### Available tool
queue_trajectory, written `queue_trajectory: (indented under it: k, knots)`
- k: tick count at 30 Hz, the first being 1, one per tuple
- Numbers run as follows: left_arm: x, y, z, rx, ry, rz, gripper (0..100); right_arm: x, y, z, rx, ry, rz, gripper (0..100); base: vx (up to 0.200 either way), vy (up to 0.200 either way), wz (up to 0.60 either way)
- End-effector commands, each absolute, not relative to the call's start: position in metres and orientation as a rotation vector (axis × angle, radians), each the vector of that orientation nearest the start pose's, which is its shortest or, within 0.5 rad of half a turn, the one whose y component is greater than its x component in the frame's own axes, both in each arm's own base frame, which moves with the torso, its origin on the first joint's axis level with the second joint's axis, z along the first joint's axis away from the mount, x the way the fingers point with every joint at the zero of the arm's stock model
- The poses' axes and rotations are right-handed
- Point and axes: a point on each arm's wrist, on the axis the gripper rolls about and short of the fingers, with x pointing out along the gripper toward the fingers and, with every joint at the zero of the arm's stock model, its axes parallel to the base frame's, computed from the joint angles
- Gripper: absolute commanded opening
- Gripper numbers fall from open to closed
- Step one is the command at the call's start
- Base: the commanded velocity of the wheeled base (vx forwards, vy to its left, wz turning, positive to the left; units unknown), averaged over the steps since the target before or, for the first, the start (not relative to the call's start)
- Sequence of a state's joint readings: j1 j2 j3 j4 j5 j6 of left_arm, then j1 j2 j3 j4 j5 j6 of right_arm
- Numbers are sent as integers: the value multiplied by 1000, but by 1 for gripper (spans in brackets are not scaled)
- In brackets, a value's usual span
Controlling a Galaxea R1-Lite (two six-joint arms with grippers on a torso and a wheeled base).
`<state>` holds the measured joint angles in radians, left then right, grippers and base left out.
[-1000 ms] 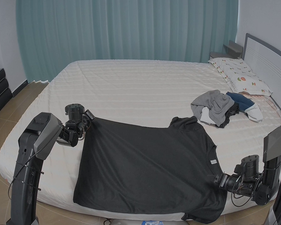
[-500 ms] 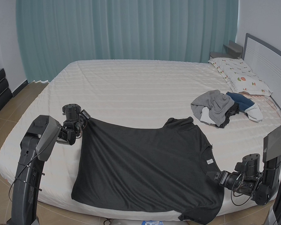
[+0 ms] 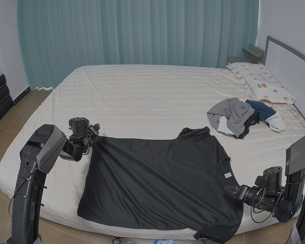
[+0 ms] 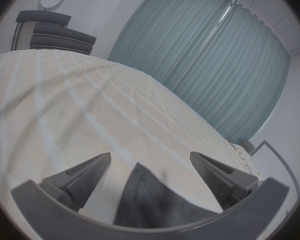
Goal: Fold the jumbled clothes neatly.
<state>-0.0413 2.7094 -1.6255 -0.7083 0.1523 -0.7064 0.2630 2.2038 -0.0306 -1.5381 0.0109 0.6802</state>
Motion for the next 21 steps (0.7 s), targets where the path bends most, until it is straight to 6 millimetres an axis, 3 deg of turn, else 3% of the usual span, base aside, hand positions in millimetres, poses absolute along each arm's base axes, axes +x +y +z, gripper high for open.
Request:
queue_trajectory:
  k: [1,3,6,7,9,14,21]
  knots:
    - [453,-11,22,-685,321,182,100,250,66,-6,586,619,64,100,0,0,0]
    - [437,-13,23,-688,334,161,100,264,69,-10,583,625,59,100,0,0,0]
    - [405,-14,22,-687,392,127,100,302,77,-8,588,615,52,100,0,0,0]
    - [403,-14,22,-687,394,126,100,304,77,-7,589,614,51,100,0,0,0]
    - [387,-14,24,-693,417,105,100,340,78,3,598,599,33,100,0,0,0]
    - [377,-14,21,-694,449,108,100,391,74,7,611,585,-5,100,0,0,0]
    - [370,-21,14,-688,488,103,100,433,66,-4,614,590,-39,100,0,0,0]
